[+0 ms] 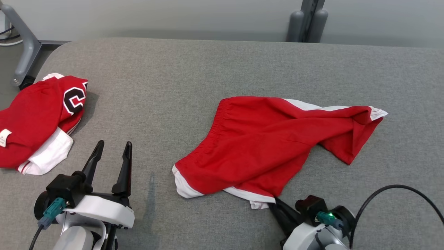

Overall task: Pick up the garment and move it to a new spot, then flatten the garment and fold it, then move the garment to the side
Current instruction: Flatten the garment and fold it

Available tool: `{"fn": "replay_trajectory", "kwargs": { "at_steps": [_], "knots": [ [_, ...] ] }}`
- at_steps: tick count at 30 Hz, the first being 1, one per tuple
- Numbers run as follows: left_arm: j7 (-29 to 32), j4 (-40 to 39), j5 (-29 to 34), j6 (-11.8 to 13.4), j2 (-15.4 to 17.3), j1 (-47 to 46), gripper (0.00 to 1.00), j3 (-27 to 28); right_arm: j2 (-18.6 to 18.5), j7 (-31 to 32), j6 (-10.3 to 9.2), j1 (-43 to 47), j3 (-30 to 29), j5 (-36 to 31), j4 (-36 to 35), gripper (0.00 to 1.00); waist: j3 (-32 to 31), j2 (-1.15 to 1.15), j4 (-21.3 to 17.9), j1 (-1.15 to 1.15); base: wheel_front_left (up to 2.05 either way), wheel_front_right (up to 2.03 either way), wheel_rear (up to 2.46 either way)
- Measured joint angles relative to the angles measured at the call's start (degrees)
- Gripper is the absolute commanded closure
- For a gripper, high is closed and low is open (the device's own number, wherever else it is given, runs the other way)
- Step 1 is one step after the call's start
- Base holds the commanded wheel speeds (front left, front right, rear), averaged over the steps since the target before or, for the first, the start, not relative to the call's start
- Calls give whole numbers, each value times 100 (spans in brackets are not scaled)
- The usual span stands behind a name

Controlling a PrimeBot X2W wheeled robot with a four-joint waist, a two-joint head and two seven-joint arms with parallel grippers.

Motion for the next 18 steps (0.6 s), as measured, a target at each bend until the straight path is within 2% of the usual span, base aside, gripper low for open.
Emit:
{"fn": "replay_trajectory", "kwargs": {
  "at_steps": [8, 18],
  "knots": [
    [-14, 22, 10, -8, -2, 18, 0, 99, -26, 177, -9, 251, -890, -601, -385, 100, -107, 0, -225, 0, 0, 0, 0],
    [-15, -48, 76, -29, -22, 95, 0, 177, -82, 798, -9, 944, -2252, -1301, -1819, 100, -144, 0, -504, 0, 0, 0, 0]
  ]
}}
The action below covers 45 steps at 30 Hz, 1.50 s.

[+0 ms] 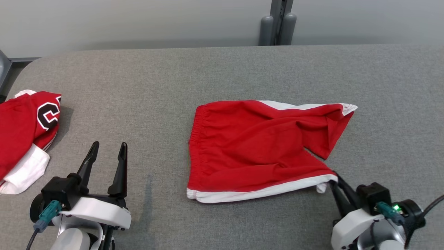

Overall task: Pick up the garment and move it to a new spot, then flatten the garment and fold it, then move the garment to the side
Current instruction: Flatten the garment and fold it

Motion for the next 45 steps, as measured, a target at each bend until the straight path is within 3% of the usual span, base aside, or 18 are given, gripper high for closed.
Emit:
{"fn": "replay_trajectory", "kwargs": {
  "at_steps": [5, 9, 10, 11, 12, 20, 28, 37, 45],
  "knots": [
    [0, -25, 34, -30, -16, -25, 0, 35, -37, 201, 0, 74, -568, -172, -456, 100, 103, 0, -43, 0, 0, 0, 0],
    [0, -14, 63, -56, -44, -76, 0, 49, -26, 218, 0, -24, -700, -209, -376, 96, 190, 0, -53, 0, 0, 0, 0],
    [0, -11, 74, -75, -56, -97, 0, 51, -21, 205, 0, -60, -720, -200, -314, 65, 208, 0, -51, 0, 0, 0, 0],
    [0, -8, 76, -90, -69, -101, 0, 51, -14, 187, 0, -86, -735, -199, -255, 20, 221, 0, -48, 0, 0, 0, 0],
    [0, 0, 86, -99, -83, -102, 0, 49, -9, 159, 0, -97, -749, -198, -176, 0, 233, 0, -42, 0, 0, 0, 0],
    [0, 79, 131, -149, -141, -96, 0, 80, 32, -44, 0, 86, -886, 125, -98, 0, 158, 0, -53, 0, 0, 0, 0],
    [0, 134, 132, -147, -167, 140, 0, 77, 42, -71, 0, 460, -995, 483, -670, 0, -144, 0, -133, 0, 0, 0, 0],
    [34, 81, 130, -57, -133, 419, 0, 58, 41, -120, 0, 544, -1268, 513, -1163, 0, -496, 0, -215, 0, 0, 0, 0],
    [153, -196, 122, 159, -93, 1004, 0, 44, 44, -229, 0, 709, -984, 680, -1116, 0, -951, 0, -273, 0, 0, 0, 0]
  ]
}}
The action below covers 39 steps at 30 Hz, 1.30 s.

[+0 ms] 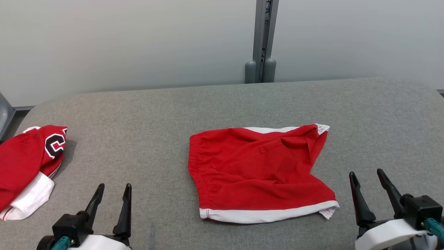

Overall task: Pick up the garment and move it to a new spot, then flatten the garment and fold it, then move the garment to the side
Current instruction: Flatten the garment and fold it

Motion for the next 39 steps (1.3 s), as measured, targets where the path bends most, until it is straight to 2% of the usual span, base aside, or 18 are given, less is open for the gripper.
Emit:
{"fn": "replay_trajectory", "kwargs": {
  "at_steps": [16, 39],
  "knots": [
    [186, -354, -42, 182, 46, 205, 0, -42, -1, -60, -1, 108, 99, 182, 58, 0, -35, 0, -10, 0, 0, 0, 0],
    [270, -426, -89, 167, 91, 151, 0, -224, -1, -119, -1, 30, 147, 291, 252, 0, 92, 0, 31, 0, 0, 0, 0]
  ]
}}
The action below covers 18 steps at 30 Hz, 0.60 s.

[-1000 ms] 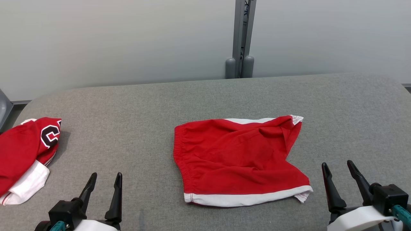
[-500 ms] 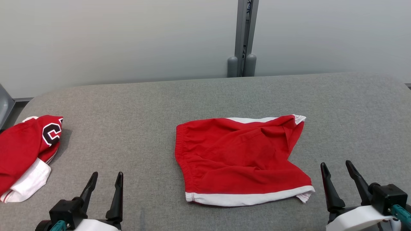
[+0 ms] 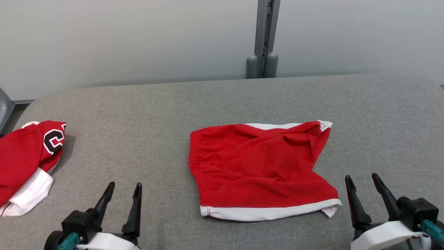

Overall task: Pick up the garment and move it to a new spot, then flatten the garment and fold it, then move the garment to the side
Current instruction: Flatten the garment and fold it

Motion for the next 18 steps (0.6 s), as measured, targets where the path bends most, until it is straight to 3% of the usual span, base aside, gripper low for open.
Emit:
{"fn": "replay_trajectory", "kwargs": {
  "at_steps": [13, 18],
  "knots": [
    [768, 560, -131, -809, -386, -603, 0, -1073, 1, -37, 0, -223, 0, -4, -9, 0, 592, 0, -199, 0, 0, 0, 0],
    [1139, 880, -269, -912, -399, -679, 0, -1274, 0, -90, 0, -224, -18, 25, 32, 0, 751, 0, -370, 0, 0, 0, 0]
  ]
}}
